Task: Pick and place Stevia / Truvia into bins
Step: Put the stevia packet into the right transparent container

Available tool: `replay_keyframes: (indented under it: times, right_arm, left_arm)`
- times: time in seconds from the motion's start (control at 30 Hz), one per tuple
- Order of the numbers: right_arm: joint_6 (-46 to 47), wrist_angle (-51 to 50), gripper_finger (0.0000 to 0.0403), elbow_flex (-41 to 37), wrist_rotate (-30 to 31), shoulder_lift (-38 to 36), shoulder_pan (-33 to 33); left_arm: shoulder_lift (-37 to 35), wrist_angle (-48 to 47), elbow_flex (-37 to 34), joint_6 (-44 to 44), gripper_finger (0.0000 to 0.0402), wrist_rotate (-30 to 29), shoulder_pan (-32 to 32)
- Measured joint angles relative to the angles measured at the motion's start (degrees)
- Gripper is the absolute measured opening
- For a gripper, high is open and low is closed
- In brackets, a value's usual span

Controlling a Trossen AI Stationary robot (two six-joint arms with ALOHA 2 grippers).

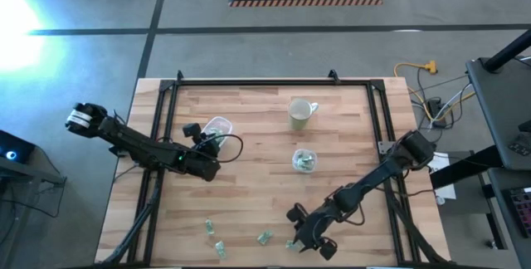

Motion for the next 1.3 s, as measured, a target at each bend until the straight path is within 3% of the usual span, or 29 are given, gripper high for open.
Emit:
replay_keyframes:
  times: [0.23,0.8,1.3]
  right_arm:
    - [0.49,0.39,0.0153,0.04,0.0,2.07,0.07]
    - [1.66,1.16,0.0133,0.04,0.51,2.94,0.04]
    - [1.47,4.04,0.0176,0.06,2.04,3.59,0.04]
  left_arm:
    - [0.0,-0.04,-0.09,-0.11,0.0147,0.13,0.0]
    - [0.0,-0.02,-0.11,-0.15,0.0147,0.1,0.0]
    - [0.0,0.0,-0.13,-0.15,0.0147,0.09,0.0]
